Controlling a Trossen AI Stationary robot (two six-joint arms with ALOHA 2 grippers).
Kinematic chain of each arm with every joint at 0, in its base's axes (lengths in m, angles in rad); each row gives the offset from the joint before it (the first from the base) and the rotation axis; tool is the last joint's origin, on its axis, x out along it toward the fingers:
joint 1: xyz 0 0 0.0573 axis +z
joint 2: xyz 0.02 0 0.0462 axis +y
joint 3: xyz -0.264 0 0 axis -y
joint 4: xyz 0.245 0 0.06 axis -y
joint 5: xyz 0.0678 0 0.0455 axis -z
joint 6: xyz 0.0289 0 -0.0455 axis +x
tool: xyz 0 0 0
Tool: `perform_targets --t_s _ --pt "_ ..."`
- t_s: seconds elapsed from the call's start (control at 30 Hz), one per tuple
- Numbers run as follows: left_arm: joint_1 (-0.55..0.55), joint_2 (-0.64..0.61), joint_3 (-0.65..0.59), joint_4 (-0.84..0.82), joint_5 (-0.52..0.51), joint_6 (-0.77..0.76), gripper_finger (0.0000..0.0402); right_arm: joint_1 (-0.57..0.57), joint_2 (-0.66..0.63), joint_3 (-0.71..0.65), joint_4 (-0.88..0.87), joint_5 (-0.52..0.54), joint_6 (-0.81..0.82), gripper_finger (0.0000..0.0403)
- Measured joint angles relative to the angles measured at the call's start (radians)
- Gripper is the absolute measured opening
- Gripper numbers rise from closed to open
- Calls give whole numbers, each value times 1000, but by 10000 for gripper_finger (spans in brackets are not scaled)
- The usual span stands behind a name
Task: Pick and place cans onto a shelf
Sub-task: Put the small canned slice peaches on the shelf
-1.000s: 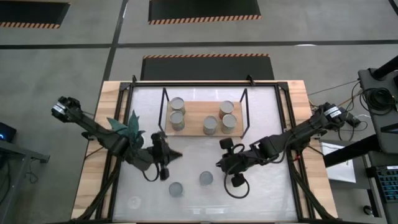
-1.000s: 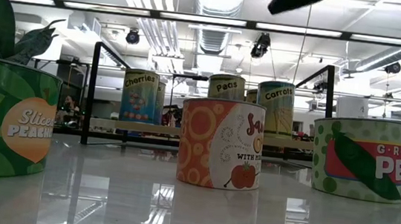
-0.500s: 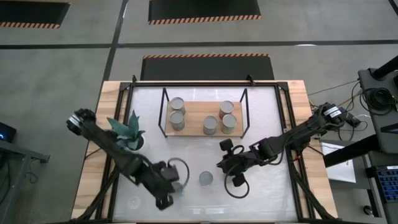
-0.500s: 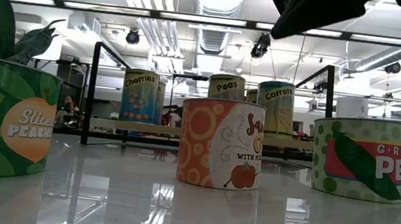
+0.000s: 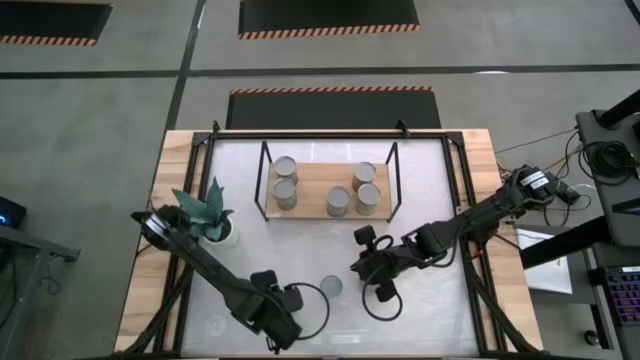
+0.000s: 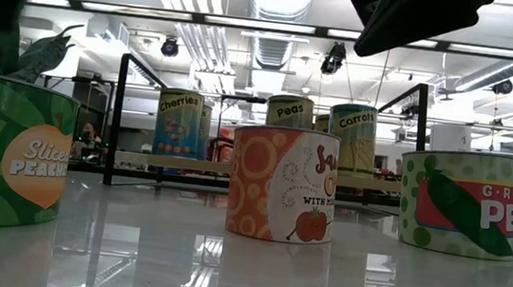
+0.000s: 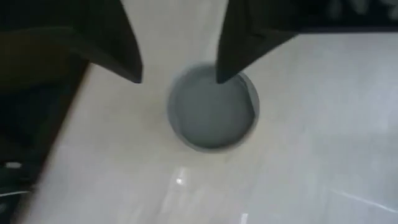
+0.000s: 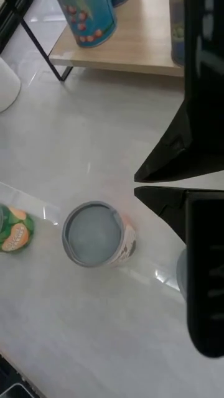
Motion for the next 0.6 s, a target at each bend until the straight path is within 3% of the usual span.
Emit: perform_targets --t_s 0.17,0.3,0.6 --pt "-3 48 6 -6 -72 89 274 7 0 0 -2 0 7 13" --pt "-3 49 -5 -7 -125 116 314 12 0 0 -3 0 10 13" --pt "-4 52 -37 27 -130 122 325 14 0 -4 -9 0 19 13"
